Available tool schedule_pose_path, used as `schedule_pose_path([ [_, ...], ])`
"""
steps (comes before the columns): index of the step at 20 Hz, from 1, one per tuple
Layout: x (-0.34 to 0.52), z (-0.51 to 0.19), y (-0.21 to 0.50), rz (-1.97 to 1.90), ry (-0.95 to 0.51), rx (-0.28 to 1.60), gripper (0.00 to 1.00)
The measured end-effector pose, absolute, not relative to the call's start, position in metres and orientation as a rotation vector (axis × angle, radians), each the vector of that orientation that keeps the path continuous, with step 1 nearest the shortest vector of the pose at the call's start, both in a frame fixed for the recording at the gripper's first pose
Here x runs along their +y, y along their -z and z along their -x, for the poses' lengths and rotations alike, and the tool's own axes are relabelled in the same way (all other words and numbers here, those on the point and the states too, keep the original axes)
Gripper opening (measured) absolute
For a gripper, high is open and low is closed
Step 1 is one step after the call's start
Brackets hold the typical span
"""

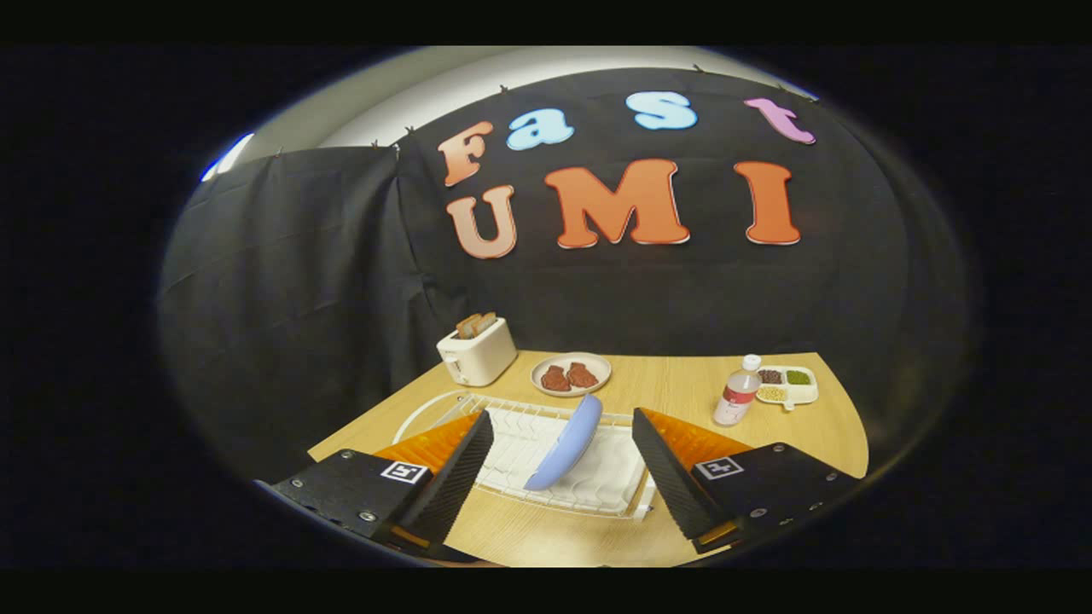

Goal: Take the plate from the dish rack, then take the spoon from the basket and place it into the plate.

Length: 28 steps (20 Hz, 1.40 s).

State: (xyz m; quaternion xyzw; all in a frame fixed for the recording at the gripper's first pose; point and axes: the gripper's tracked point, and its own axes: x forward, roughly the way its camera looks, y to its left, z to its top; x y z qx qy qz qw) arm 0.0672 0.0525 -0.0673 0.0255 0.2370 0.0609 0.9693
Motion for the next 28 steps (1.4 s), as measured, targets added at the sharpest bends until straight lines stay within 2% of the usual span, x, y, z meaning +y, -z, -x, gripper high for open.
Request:
schedule_pose_path([
  [5,0.061,-0.094,0.108,-0.047,-0.114,0.671,0.95],
  [9,0.063,-0.112,0.147,-0.046,-0.075,0.807,0.83],
  [16,0.056,-0.139,0.190,-0.023,0.013,0.938,0.65],
  [20,0.049,-0.146,0.213,0.021,0.075,0.983,0.46],
  [24,0.039,-0.146,0.216,0.085,0.134,1.003,0.41],
  [28,0.024,-0.151,0.205,0.153,0.244,0.986,0.30],
])
